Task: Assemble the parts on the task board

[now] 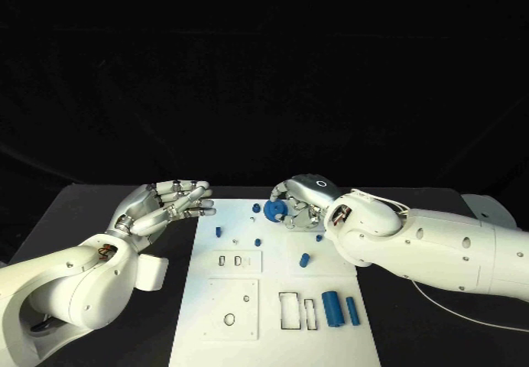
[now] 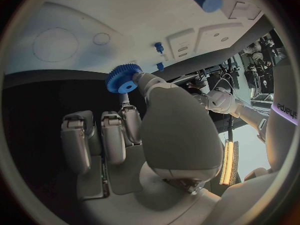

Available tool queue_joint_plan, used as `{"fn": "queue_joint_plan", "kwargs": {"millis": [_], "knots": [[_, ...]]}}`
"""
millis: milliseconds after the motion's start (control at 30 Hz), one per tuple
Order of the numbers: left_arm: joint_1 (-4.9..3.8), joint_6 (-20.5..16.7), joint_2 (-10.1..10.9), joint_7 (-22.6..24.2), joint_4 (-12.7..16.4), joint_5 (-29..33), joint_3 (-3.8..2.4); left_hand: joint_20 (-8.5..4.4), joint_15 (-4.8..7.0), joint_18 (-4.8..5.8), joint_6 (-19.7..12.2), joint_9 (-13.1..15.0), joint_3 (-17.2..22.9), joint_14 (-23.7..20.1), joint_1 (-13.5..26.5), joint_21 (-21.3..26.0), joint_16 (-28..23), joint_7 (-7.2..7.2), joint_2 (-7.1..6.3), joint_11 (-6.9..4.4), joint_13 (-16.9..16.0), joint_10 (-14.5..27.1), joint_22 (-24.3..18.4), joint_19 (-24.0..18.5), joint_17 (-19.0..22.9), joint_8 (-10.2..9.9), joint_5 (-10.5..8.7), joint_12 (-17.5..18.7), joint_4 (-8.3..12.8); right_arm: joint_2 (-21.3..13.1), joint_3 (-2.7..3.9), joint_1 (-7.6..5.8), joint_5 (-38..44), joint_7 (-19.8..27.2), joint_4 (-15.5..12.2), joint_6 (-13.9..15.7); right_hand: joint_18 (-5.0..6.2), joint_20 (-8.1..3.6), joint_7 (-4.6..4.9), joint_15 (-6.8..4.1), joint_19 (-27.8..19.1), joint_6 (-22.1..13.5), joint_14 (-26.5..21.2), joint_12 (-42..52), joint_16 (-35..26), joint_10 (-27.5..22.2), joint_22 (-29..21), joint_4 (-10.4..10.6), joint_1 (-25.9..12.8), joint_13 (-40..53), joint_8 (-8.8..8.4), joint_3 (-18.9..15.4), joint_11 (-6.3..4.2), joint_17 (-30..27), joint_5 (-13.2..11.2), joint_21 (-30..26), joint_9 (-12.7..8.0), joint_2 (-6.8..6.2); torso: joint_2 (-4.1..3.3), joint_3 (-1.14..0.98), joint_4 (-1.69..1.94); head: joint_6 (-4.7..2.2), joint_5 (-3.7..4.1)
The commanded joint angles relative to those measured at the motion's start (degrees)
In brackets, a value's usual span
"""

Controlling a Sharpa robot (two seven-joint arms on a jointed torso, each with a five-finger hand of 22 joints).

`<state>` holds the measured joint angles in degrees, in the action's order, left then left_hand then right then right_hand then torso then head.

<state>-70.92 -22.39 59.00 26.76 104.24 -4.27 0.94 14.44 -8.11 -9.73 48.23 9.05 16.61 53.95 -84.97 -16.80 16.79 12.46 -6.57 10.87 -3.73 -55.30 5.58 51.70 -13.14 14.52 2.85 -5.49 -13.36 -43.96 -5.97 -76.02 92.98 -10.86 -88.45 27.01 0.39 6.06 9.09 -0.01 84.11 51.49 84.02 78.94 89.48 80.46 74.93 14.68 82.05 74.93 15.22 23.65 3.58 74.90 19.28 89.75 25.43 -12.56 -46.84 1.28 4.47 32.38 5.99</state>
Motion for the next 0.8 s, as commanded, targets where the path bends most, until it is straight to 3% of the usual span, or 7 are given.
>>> {"fn": "queue_joint_plan", "kwargs": {"millis": [33, 133, 533, 800], "knots": [[-0.07, 1.1, -0.2, 0.2, 0.2, 0.1, -0.04, -0.01, -0.32, -0.81, -0.3, -0.1, 0.3, 0.2, 0.3, 0.3, -0.4, 1.46, -0.16, 0.18, 0.0, -0.1, -0.1, 0.4, -0.1, -0.3, 0.05, 0.3, 0.0, 1.3, -0.05, -0.02, 2.8, -1.2, 0.6, 0.5, -0.39, -0.2, -0.6, -0.29, 5.9, 0.8, 5.8, 0.1, 0.3, 0.3, 15.1, 0.0, -0.5, 5.2, 0.13, 0.2, 0.11, 14.5, -0.2, 0.2, 0.1, 0.08, -0.06, 0.08, 0.17, 0.1, -0.03], [-0.07, 1.1, -0.2, 0.2, 0.2, 0.1, -0.04, -0.01, -0.32, -0.81, -0.3, -0.1, 0.3, 0.2, 0.3, 0.3, -0.4, 1.46, -0.16, 0.18, 0.0, -0.1, -0.1, 0.4, -0.1, -0.3, 0.05, 0.3, 0.0, 3.0, -0.2, 0.06, 2.9, -1.3, 1.7, 0.2, -0.39, -0.21, -0.6, -0.3, 5.9, 0.8, 5.8, 0.0, 0.3, 0.3, 15.1, 0.0, -0.6, 5.1, 0.11, 0.4, 0.11, 14.5, -0.3, 0.2, 0.1, 0.06, -0.03, 0.07, 0.0, 0.0, -0.6], [-0.07, 1.1, -0.4, 0.2, 0.2, 0.1, -0.04, -0.01, -0.33, -0.81, -0.3, -0.1, 0.3, 0.2, 0.3, 0.3, -0.4, 1.46, -0.15, 0.19, 0.0, -0.1, -0.1, 0.4, -0.1, -0.4, 0.05, 0.3, 0.0, 9.0, -0.79, 1.48, 2.6, -1.3, 7.0, -1.1, -0.39, -0.21, -0.52, -0.27, 5.9, 0.6, 5.8, -0.1, 0.2, 0.2, 15.1, 0.0, -1.0, 5.1, 0.0, 0.7, 0.17, 14.4, -0.6, 0.2, 0.1, -0.02, -0.08, 0.0, 0.15, 0.2, -0.55], [-0.07, 1.1, -0.4, 0.1, 0.2, 0.1, -0.04, -0.01, -0.33, -0.81, -0.3, -0.1, 0.3, 0.2, 0.3, 0.3, -0.4, 1.46, -0.15, 0.19, 0.0, -0.1, -0.2, 0.4, -0.1, -0.4, 0.05, 0.4, 0.0, 11.0, -0.94, 2.15, 2.1, -1.5, 9.1, -1.9, -0.39, -0.2, -0.51, -0.25, 5.9, 0.6, 5.8, -0.1, 0.2, 0.2, 15.1, 0.0, -1.2, 5.0, -0.02, 0.8, 0.19, 14.3, -0.7, 0.2, 0.1, -0.05, -0.02, -0.08, -0.11, 0.45, -0.83]]}}
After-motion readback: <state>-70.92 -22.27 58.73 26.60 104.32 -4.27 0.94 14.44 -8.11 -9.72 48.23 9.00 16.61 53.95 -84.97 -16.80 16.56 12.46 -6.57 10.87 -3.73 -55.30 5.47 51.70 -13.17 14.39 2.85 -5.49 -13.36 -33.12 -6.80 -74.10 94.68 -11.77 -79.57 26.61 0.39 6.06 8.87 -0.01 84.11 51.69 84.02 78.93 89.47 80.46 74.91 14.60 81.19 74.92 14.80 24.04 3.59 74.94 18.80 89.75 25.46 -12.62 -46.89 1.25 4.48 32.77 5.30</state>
